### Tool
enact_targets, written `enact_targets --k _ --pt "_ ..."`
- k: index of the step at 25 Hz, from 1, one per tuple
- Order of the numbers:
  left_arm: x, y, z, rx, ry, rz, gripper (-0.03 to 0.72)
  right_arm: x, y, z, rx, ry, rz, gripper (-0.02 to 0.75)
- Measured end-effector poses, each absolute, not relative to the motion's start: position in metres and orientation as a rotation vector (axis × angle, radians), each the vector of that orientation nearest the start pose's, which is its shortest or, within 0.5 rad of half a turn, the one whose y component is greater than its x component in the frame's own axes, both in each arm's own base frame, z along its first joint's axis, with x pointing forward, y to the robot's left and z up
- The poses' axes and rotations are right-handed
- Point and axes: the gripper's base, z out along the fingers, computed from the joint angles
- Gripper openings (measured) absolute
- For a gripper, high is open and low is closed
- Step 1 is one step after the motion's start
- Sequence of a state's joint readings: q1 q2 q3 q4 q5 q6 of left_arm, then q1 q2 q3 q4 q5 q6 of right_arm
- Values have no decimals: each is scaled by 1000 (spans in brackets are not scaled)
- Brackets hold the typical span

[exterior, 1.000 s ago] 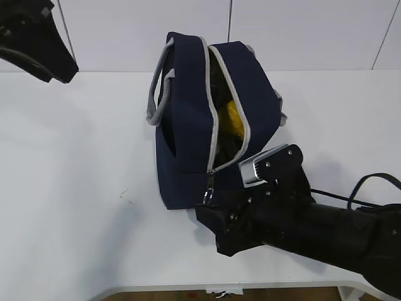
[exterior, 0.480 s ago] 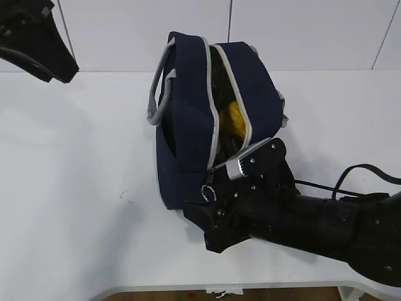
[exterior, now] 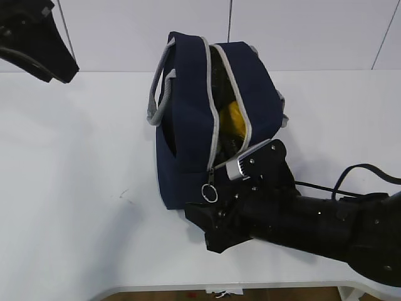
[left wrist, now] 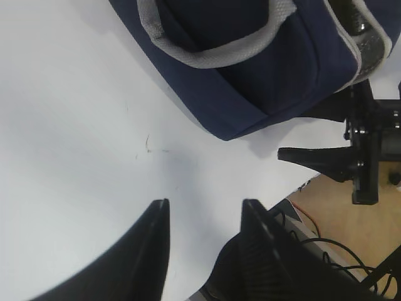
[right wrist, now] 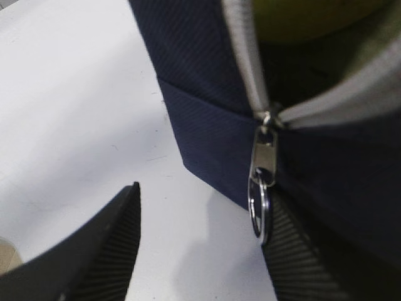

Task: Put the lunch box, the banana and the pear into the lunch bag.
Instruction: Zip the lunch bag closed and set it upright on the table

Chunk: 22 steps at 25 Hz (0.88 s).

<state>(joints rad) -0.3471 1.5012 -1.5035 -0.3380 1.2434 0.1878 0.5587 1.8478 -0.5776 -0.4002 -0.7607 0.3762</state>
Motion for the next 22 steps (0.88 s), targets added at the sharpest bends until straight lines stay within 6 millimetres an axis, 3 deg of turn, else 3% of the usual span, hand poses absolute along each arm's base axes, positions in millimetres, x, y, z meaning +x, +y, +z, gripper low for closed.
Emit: enact_targets --k 8,22 --pt "275 -130 373 662 2629 -513 288 249 183 121 -650 1983 666 327" --pt "275 -131 374 660 2628 -529 288 252 180 120 -560 2012 646 160"
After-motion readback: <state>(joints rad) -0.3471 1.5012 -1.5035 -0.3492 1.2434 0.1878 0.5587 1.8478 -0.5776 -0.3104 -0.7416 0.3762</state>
